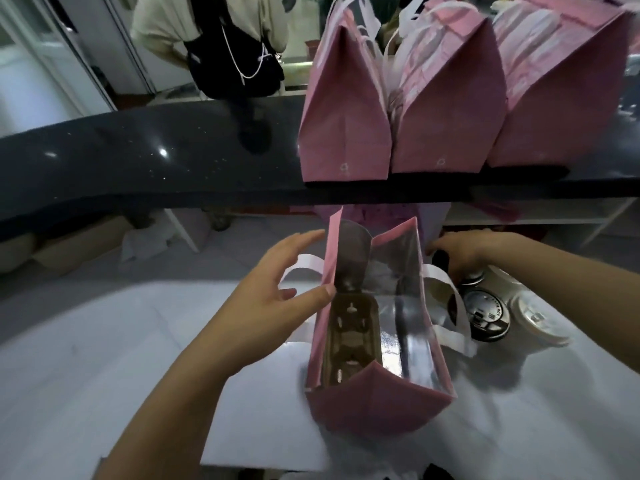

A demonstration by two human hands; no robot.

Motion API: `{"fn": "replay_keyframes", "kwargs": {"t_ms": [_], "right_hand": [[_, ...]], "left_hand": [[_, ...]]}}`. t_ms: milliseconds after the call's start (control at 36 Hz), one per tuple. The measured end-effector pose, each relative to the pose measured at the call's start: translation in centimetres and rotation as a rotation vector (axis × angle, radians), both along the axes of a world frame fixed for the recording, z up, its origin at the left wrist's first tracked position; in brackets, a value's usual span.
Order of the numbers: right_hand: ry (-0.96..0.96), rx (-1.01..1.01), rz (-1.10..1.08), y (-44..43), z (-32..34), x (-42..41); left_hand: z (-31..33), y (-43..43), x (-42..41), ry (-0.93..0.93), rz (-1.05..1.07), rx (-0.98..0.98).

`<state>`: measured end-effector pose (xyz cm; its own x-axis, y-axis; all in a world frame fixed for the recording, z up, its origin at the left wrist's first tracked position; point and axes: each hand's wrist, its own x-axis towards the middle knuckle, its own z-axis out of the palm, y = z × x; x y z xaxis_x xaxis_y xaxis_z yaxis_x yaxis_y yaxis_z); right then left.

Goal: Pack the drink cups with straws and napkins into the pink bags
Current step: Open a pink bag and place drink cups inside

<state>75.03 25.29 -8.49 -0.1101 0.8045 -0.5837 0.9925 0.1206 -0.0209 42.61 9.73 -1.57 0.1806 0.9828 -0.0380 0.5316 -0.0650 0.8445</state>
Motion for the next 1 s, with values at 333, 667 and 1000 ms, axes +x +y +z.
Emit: {"fn": "replay_keyframes", "kwargs": {"t_ms": [333,667,1000], "right_hand": [[0.022,0.279,-0.052,-1.9,4.6,0.0],[0.245,0.771,-0.039,-12.6,18.7,-6.8],[0.191,0.357,0.044,-14.5,12.6,-15.7]], "left_hand": [[-0.5,2.8,0.1,0.004,-0.142,-0.015],[-2.1,5.0,-0.8,-0.313,-0.163,-0.145],[-3.1,5.1,-3.8,-0.564,-0.119,-0.242]]}}
